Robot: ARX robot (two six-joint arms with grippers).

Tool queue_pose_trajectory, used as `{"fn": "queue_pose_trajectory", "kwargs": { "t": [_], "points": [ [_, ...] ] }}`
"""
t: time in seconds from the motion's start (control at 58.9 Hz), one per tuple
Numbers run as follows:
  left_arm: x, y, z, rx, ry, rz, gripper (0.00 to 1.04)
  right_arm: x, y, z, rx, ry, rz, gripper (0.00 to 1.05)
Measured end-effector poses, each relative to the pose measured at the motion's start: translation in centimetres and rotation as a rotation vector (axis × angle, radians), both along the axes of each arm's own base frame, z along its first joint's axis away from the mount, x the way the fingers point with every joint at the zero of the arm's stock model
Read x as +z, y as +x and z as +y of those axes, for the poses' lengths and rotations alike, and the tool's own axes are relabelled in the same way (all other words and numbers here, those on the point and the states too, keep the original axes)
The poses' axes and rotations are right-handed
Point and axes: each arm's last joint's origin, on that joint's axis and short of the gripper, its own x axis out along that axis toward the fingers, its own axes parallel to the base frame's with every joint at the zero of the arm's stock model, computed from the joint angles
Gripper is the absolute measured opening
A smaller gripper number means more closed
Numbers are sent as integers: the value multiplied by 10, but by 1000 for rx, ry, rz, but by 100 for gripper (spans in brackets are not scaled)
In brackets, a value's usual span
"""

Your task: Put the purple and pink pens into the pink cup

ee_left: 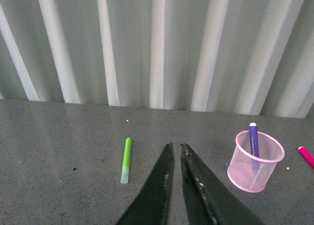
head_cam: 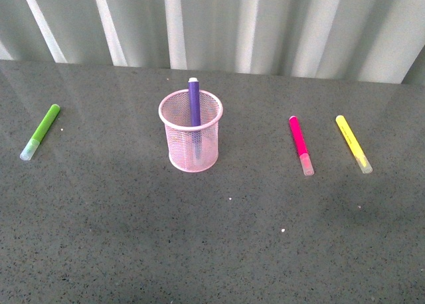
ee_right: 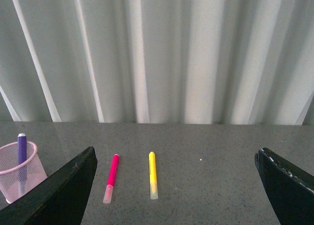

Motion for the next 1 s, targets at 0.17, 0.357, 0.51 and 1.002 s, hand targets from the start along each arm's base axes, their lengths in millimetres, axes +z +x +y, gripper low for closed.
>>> {"fn": "queue_pose_trajectory", "kwargs": {
  "t": [0.17, 0.357, 0.51, 1.002],
  "points": [
    [0, 0, 0, 0, 0, 0, 40, 0, 0, 0, 0, 0, 0, 98],
    [0, 0, 0, 0, 0, 0, 83, 0, 0, 0, 0, 0, 0, 98],
    [0, 0, 0, 0, 1, 0, 99, 0, 1, -2, -85, 35, 192, 98],
    [0, 0, 0, 0, 1, -1, 98, -24, 142, -16, -16, -43, 823, 98]
  ]
}}
